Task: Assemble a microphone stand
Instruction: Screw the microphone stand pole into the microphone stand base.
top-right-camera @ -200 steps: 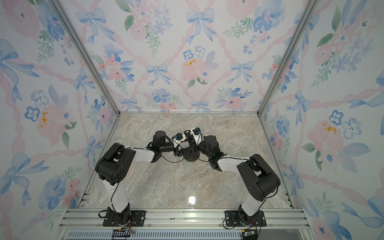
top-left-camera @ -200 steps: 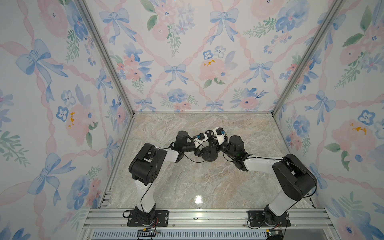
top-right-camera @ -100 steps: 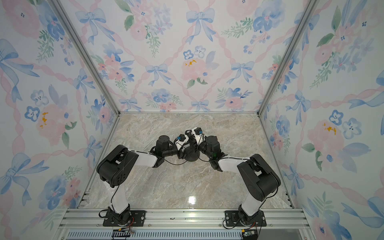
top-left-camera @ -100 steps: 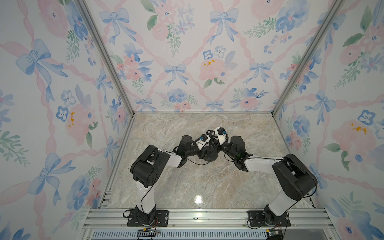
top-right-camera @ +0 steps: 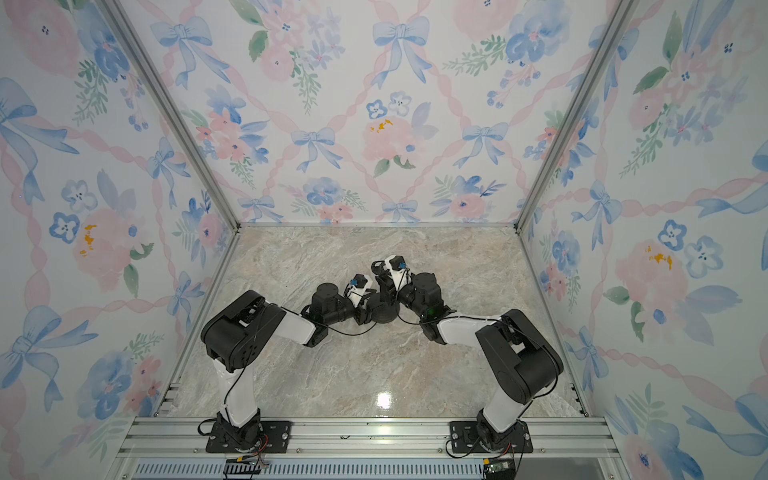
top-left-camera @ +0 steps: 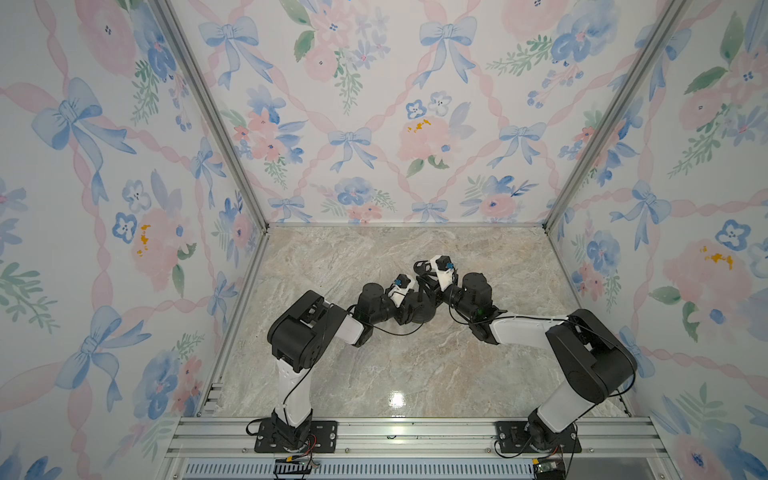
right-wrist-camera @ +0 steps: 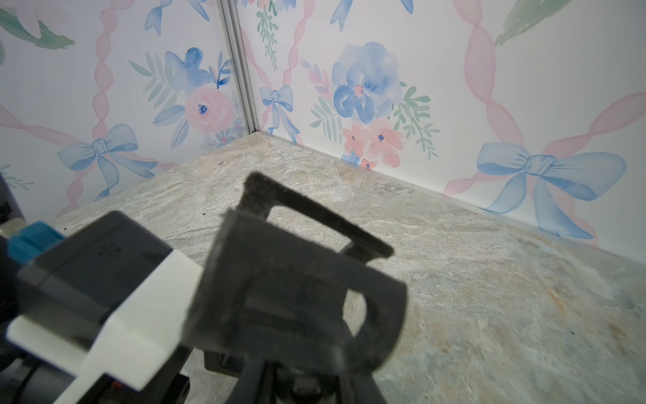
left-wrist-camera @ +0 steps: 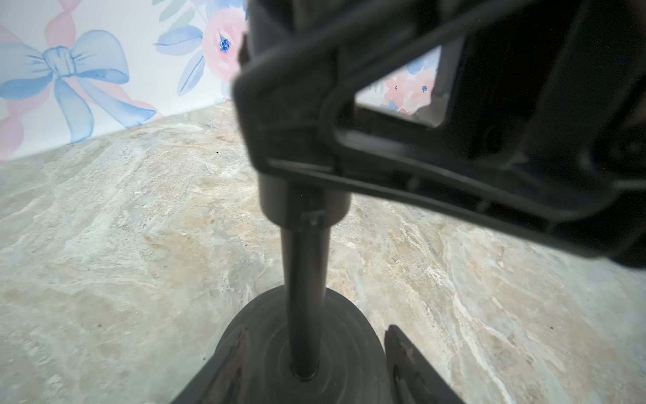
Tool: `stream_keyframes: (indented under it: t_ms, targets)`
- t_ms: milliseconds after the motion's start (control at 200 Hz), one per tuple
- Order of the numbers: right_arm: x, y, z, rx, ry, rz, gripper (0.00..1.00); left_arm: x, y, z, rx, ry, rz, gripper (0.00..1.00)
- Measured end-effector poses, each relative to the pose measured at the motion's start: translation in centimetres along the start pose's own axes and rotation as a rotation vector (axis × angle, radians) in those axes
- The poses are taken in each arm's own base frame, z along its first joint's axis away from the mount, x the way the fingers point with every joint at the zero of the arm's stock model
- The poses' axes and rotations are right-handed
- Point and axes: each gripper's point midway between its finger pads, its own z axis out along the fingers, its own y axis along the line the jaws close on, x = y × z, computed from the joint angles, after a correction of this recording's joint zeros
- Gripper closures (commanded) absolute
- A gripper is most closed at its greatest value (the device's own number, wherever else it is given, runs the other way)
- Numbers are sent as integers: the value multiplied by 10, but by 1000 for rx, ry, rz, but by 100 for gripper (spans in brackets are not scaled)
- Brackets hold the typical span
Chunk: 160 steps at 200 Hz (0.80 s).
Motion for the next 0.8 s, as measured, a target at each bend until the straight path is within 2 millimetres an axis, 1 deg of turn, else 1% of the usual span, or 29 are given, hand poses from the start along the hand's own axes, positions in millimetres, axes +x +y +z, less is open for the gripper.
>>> stream_keyframes:
  t_ms: [150,245,350,445,555,665,690,800]
  targets:
    - [0,0,0,-1,0,0,90,0,16,3,-26,-4,-67,42]
    - [0,1,0,-1,0,-1,90,-3,15,5,-15,-11,-81,43]
    - [0,1,0,-1,0,-1,90,-11,12,10,-4,-28,-86,45]
    - [0,1,0,-1,0,-1,90,-17,10,14,3,-42,-96,52]
    - [0,1,0,-1,1,-1,90,-17,7,19,26,-44,-109,60]
    - [0,1,0,-1,1,0,90,-15,1,22,51,-38,-112,77]
    - [0,1,0,-1,1,-1,90,-14,-1,23,59,-36,-119,78]
    - [1,0,0,1,2,1,90,-14,-3,24,70,-42,-90,79]
